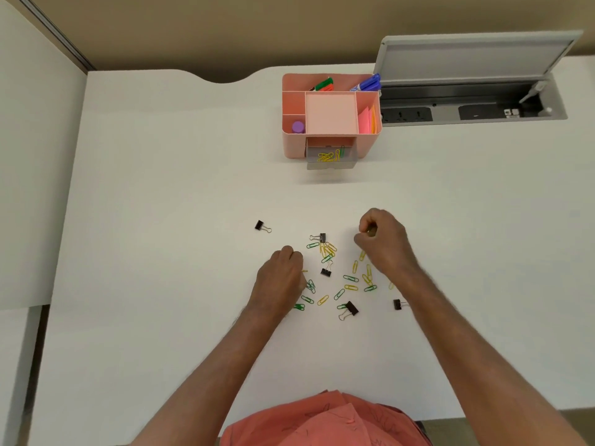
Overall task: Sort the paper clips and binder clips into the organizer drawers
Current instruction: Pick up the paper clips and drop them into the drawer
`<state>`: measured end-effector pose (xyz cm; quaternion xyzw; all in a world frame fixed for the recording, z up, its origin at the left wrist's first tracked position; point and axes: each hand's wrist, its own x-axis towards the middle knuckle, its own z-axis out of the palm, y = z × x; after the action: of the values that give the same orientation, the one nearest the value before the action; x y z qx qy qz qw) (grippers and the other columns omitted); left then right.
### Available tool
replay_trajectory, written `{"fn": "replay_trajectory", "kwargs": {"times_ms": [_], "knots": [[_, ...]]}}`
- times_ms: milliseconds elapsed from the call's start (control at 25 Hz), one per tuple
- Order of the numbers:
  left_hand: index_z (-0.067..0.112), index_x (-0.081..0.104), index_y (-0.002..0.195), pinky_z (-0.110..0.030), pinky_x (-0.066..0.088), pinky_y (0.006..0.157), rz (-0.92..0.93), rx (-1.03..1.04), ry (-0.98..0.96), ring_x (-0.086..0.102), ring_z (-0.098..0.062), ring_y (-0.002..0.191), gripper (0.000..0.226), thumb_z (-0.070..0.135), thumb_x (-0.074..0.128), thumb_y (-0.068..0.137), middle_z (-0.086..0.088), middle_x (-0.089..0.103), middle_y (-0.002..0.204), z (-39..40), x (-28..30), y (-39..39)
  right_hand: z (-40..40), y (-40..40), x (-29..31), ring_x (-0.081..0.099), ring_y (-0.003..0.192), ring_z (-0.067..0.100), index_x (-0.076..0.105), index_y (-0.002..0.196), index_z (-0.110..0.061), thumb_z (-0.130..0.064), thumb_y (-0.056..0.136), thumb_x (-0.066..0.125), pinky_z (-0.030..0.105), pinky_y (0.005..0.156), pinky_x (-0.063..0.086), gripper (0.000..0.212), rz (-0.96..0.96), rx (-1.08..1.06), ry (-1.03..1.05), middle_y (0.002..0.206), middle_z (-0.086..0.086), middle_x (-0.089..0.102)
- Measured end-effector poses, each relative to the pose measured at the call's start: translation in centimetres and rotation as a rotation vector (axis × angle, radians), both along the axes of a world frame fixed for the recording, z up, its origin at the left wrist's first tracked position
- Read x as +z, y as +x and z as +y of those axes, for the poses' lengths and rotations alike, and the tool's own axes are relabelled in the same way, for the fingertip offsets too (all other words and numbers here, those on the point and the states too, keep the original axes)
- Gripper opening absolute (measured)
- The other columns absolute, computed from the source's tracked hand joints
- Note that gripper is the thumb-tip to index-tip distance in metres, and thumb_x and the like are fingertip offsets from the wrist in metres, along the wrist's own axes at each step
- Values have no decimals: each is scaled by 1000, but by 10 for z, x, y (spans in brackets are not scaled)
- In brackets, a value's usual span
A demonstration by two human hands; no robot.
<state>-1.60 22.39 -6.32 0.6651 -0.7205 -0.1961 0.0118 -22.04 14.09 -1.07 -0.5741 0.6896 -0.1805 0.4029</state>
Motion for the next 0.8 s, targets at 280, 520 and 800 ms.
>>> {"fn": "replay_trajectory", "kwargs": {"times_ms": [280,520,800], "knots": [[12,57,76,-30,35,42,72,50,-28,51,-21,61,22,-3,71,70,-1,55,73,-4,-5,4,-112,42,60,53,70,4,62,78,-19,4,77,60,11,58,43,23,-46,108,-292,81,-6,61],[12,61,91,-30,41,60,153,77,45,53,-20,83,7,9,56,89,-1,57,92,-5,-1,8,-140,54,28,62,97,24,74,93,-11,8,88,54,36,79,53,29,340,410,-375,106,10,67],[20,58,82,-24,42,65,363,165,107,50,-10,78,6,17,62,86,10,53,84,-6,6,13,-67,16,16,63,91,13,70,99,-20,-6,92,58,34,85,56,21,106,149,-368,103,-2,65]]}}
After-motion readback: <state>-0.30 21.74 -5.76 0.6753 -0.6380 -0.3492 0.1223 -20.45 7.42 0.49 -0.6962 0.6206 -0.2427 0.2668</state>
